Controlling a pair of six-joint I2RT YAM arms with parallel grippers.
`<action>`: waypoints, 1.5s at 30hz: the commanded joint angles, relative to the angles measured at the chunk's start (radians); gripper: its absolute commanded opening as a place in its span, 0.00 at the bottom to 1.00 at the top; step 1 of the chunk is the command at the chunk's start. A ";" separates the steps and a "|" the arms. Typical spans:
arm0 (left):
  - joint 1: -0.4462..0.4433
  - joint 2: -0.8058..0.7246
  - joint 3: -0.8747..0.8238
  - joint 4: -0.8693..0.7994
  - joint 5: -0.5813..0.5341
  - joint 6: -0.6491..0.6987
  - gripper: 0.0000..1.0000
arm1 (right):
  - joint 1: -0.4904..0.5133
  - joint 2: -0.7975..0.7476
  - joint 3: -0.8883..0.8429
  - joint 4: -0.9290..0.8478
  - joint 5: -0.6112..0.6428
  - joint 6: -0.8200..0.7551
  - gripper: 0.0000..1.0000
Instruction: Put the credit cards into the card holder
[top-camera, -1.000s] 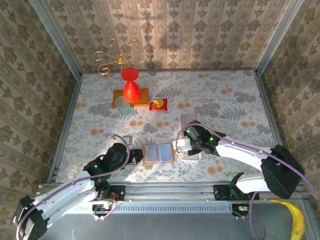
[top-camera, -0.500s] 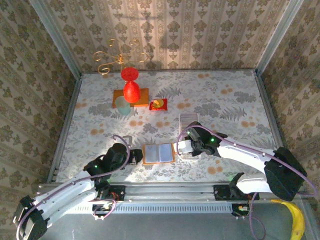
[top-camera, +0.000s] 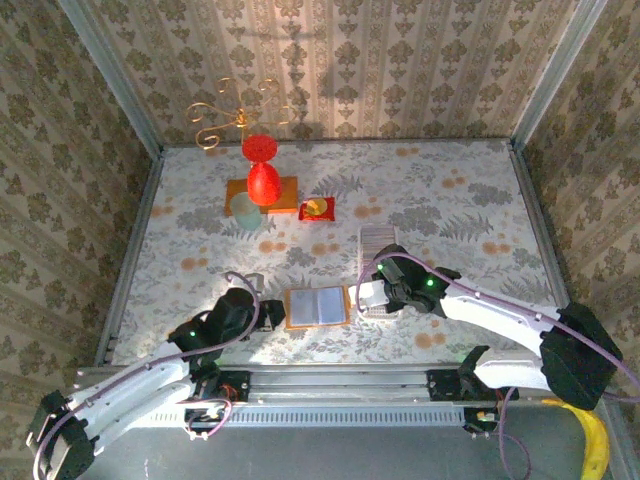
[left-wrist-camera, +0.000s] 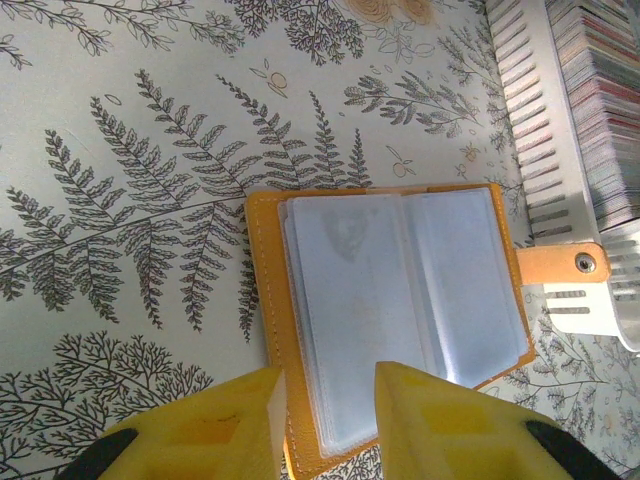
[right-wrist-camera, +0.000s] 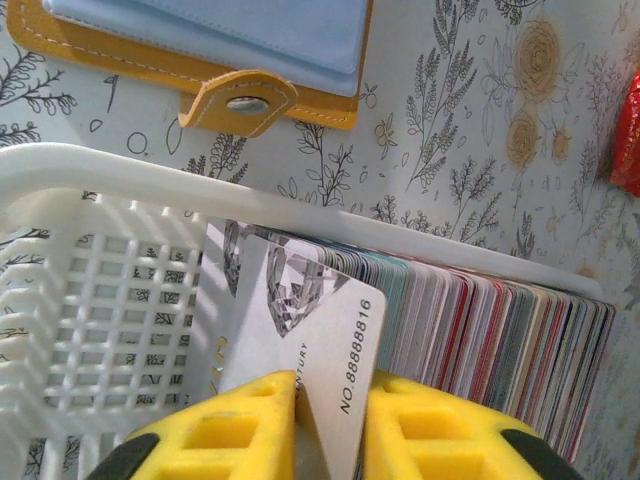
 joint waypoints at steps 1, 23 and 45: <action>0.001 -0.012 -0.016 0.012 0.005 -0.017 0.29 | 0.005 -0.028 -0.009 -0.003 0.051 0.007 0.18; 0.015 -0.007 0.079 -0.097 -0.057 -0.013 0.32 | 0.115 -0.369 0.123 -0.173 -0.192 0.751 0.00; -0.017 0.361 0.193 0.035 0.081 -0.032 0.33 | 0.166 0.118 0.095 0.281 -0.170 2.168 0.00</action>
